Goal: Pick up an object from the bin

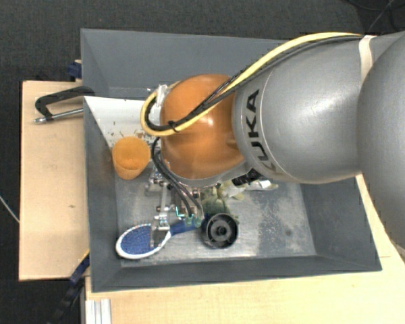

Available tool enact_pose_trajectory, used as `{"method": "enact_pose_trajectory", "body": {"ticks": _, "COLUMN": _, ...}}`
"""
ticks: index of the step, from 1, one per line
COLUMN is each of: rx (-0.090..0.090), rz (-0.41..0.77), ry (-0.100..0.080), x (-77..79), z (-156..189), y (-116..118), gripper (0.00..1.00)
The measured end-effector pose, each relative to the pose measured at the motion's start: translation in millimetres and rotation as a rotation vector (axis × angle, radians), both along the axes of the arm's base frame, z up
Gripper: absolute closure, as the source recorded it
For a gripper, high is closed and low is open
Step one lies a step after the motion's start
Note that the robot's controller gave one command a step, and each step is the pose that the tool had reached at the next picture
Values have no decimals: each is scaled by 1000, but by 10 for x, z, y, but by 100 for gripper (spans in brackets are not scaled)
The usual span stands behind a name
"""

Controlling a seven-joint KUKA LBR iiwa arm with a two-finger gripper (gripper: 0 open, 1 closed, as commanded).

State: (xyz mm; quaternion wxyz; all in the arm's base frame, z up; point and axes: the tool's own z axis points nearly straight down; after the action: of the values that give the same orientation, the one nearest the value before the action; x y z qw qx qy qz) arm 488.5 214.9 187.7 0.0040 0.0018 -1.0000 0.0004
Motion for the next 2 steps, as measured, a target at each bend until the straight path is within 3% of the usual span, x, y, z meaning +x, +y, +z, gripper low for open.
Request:
{"method": "enact_pose_trajectory", "body": {"ticks": 1, "rx": 4, "rz": 337, "ry": -10, "x": 66, "z": -1163, "y": 185, "gripper": 0}}
{"method": "enact_pose_trajectory", "body": {"ticks": 2, "rx": 5, "rz": 335, "ry": -11, "x": 77, "z": -1147, "y": 193, "gripper": 0}}
